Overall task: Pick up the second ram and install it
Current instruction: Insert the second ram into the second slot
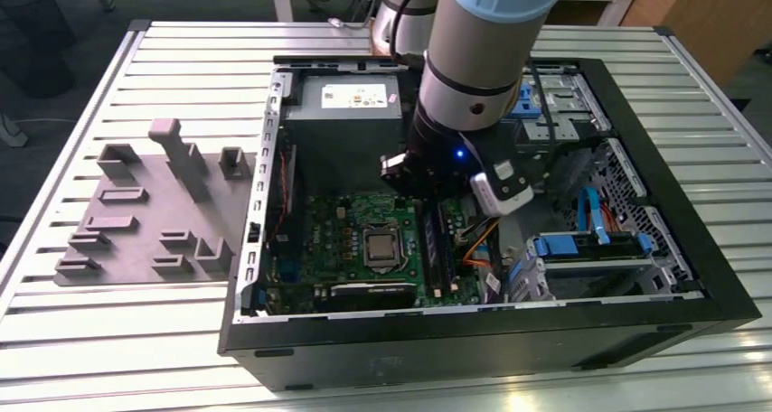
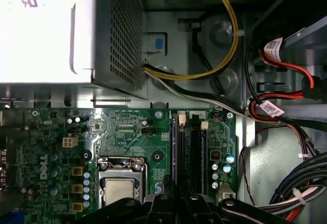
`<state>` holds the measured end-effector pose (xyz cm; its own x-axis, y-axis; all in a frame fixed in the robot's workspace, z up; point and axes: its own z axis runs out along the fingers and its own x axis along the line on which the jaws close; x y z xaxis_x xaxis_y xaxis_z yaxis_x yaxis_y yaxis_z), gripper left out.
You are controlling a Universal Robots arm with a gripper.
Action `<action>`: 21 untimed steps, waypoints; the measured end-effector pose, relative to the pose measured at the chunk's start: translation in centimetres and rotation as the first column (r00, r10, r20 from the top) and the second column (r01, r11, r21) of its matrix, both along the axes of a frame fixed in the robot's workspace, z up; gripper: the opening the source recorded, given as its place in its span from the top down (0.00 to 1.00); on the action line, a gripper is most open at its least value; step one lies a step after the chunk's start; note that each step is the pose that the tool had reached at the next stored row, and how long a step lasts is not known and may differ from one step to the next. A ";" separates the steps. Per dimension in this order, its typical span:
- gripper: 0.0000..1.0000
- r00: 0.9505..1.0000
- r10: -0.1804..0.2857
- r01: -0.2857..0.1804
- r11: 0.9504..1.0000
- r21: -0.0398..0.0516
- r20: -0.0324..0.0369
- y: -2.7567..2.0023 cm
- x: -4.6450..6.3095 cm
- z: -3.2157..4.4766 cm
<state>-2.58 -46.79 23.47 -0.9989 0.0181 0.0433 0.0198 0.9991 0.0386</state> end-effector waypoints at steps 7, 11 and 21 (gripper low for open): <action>0.86 1.000 -0.003 0.003 1.000 0.000 0.001 -0.03 0.0 -0.48; 0.86 1.000 -0.006 0.006 1.000 0.002 0.001 -0.37 0.0 -0.64; 0.86 1.000 -0.019 0.019 1.000 0.011 0.001 -1.29 0.0 -0.93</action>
